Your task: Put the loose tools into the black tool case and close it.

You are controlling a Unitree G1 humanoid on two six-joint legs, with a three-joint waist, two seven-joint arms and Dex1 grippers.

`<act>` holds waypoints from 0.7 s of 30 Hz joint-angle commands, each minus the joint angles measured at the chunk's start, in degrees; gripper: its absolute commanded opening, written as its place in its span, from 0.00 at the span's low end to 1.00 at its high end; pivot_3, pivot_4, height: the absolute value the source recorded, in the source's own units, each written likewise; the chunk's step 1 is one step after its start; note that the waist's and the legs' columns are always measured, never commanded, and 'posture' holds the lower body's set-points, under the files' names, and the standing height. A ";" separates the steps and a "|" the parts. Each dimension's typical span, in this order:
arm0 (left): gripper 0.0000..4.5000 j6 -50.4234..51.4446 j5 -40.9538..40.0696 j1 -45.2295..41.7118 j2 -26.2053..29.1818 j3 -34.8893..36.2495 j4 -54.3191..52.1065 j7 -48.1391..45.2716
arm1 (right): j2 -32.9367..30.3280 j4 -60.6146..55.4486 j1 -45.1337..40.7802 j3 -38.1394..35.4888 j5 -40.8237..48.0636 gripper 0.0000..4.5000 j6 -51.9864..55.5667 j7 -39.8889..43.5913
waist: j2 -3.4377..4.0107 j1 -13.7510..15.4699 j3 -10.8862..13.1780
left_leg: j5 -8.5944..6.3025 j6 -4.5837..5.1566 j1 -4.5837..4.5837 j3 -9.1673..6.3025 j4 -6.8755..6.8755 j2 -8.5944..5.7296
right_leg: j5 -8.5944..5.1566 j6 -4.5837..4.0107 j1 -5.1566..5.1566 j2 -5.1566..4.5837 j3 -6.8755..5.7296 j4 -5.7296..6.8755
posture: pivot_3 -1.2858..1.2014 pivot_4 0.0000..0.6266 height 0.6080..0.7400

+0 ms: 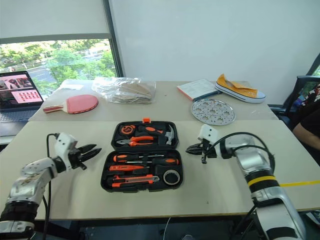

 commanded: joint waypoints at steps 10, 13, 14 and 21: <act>0.00 5.88 -1.14 -0.42 -1.51 -5.50 -7.65 -5.44 | 6.93 4.66 -3.08 0.68 -1.27 0.00 -7.85 1.59 | 0.02 -0.26 0.01 | 0.02 -0.04 -0.03 -0.07 0.05 0.00 | 0.00 0.02 0.07 -0.03 -0.05 -0.05 | 0.52 0.24 1.00; 0.00 6.48 -1.41 0.74 -1.66 -5.80 -9.43 -6.77 | 6.25 -0.84 -0.94 0.83 -0.62 0.00 -4.25 3.10 | 0.03 -0.23 0.02 | 0.02 -0.04 -0.04 -0.10 0.04 0.01 | 0.00 0.03 0.05 -0.03 -0.06 -0.05 | 0.52 0.24 1.00; 0.00 6.27 -1.28 1.17 -1.74 -5.78 -9.77 -6.92 | 5.98 -2.84 -0.05 0.79 -0.43 0.00 -2.99 3.25 | 0.03 -0.25 0.02 | 0.02 -0.04 -0.04 -0.10 0.03 0.02 | 0.00 0.03 0.05 -0.02 -0.07 -0.05 | 0.52 0.24 1.00; 0.00 5.29 -0.86 3.35 -2.53 -4.71 -10.69 -6.26 | 3.81 -13.62 5.72 0.30 0.14 0.00 4.46 3.56 | 0.03 -0.08 0.01 | 0.02 -0.04 -0.06 -0.12 0.00 0.01 | 0.00 0.03 0.04 -0.04 -0.10 -0.06 | 0.52 0.24 1.00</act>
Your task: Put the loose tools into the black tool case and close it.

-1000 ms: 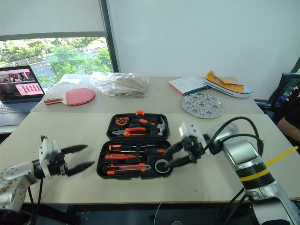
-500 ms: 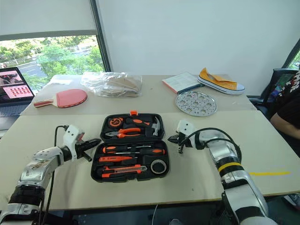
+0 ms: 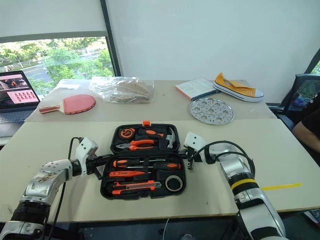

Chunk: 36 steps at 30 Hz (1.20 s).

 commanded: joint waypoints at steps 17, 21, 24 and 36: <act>0.41 10.42 -6.48 5.99 6.36 8.99 -8.27 0.70 | -9.58 -17.64 9.16 -7.13 9.09 0.33 13.30 4.29 | 0.00 1.01 0.00 | -0.01 0.03 0.00 0.02 0.02 0.00 | 0.00 0.00 -0.01 0.01 0.08 0.03 | 0.52 0.24 1.00; 0.71 25.45 -16.70 2.88 10.98 12.69 -10.87 -3.08 | -12.66 -25.57 7.80 -11.61 19.07 0.62 35.22 4.10 | -0.01 1.15 0.01 | -0.01 0.04 -0.03 0.01 0.08 0.06 | 0.00 0.00 -0.01 0.03 0.09 0.04 | 0.52 0.24 1.00; 0.97 33.64 -18.36 -2.71 11.69 11.91 -9.64 0.33 | -13.27 -27.17 1.63 -11.03 20.81 0.87 54.94 -1.80 | -0.02 1.25 0.02 | -0.01 0.06 -0.03 -0.01 0.18 0.05 | 0.00 -0.01 0.01 -0.01 0.11 0.03 | 0.52 0.24 1.00; 0.97 48.63 -11.58 -23.64 5.01 1.30 4.06 14.19 | -1.02 -9.07 -16.00 -10.99 19.18 0.87 74.02 -22.07 | -0.04 1.05 0.01 | 0.06 0.10 -0.09 0.02 0.15 -0.16 | 0.09 0.01 -0.07 -0.02 0.16 0.21 | 0.52 0.24 1.00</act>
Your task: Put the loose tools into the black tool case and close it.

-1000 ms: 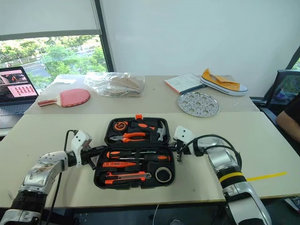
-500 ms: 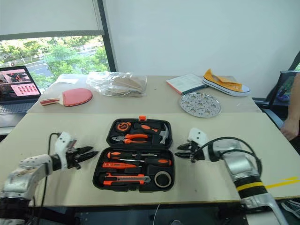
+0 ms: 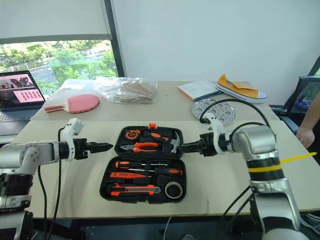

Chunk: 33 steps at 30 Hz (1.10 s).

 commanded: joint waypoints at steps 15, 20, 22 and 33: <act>0.75 0.00 4.75 -3.96 1.27 -5.67 3.88 -0.80 | 4.34 10.85 -5.41 7.01 -3.41 0.66 -3.94 -4.82 | 0.02 -1.55 0.00 | 0.16 -0.30 0.12 -0.06 -0.18 0.00 | -0.01 0.02 0.08 0.05 -0.23 -0.16 | 0.52 0.24 1.00; 0.36 -0.57 5.39 -2.98 1.10 -5.45 3.70 -0.82 | 5.73 13.84 -6.03 6.69 -4.38 0.30 -5.39 -6.31 | 0.02 -1.50 0.00 | 0.18 -0.33 0.32 -0.03 -0.17 0.01 | -0.01 0.01 0.21 0.05 -0.08 -0.05 | 0.52 0.24 1.00; 0.20 -0.84 5.50 -2.46 0.96 -5.02 3.54 -0.51 | 6.11 14.73 -6.27 6.42 -4.53 0.14 -5.96 -6.62 | 0.02 -1.52 -0.01 | 0.18 -0.33 0.38 0.02 -0.17 0.01 | -0.01 0.01 0.22 0.04 0.01 -0.02 | 0.52 0.24 1.00; 0.01 -21.54 1.36 8.76 -3.91 8.01 -4.27 -3.49 | 5.11 2.17 1.37 1.59 -1.97 0.00 -32.56 2.52 | 0.01 -1.59 -0.01 | 0.21 -0.36 0.62 0.15 -0.17 0.04 | 0.05 -0.08 0.22 0.02 0.35 0.00 | 0.52 0.24 1.00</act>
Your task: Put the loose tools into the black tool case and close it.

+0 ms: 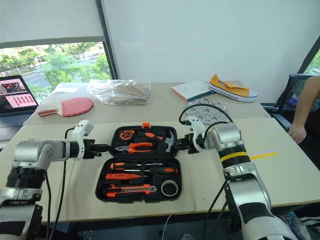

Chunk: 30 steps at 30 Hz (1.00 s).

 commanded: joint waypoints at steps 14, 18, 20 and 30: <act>0.01 -88.64 19.80 24.17 0.54 0.54 2.72 -16.95 | -13.27 -4.34 22.21 4.27 -19.93 0.00 -89.97 9.06 | 0.02 0.24 0.01 | 0.01 0.00 -0.70 0.12 -0.40 -0.03 | 0.04 -0.04 -0.68 -0.02 -0.34 -0.30 | 0.52 0.24 1.00; 0.01 -98.12 22.24 28.98 3.35 -2.76 6.30 -18.95 | -16.17 0.64 25.26 7.14 -25.50 0.00 -103.31 7.09 | 0.20 0.37 -0.17 | -0.08 0.14 0.35 0.17 -0.89 0.12 | -0.02 -0.03 0.39 0.00 -0.32 -1.01 | 0.52 0.24 1.00; 0.00 -101.04 21.62 29.50 4.39 -3.65 6.87 -19.09 | -16.86 2.11 26.34 8.06 -24.55 0.17 -105.02 8.49 | 0.38 0.42 -0.29 | -0.22 0.37 1.05 0.21 -1.03 0.16 | -0.13 0.09 1.06 -0.01 -0.29 -1.14 | 0.52 0.24 1.00; 0.88 -91.60 13.32 29.35 7.52 -1.87 8.53 -20.40 | -21.52 -0.68 31.21 6.69 -17.28 0.93 -102.60 12.50 | 0.26 1.47 -0.32 | -0.39 0.64 1.15 0.40 -0.86 0.28 | -0.14 0.12 1.13 -0.17 -0.19 -1.03 | 0.52 0.24 1.00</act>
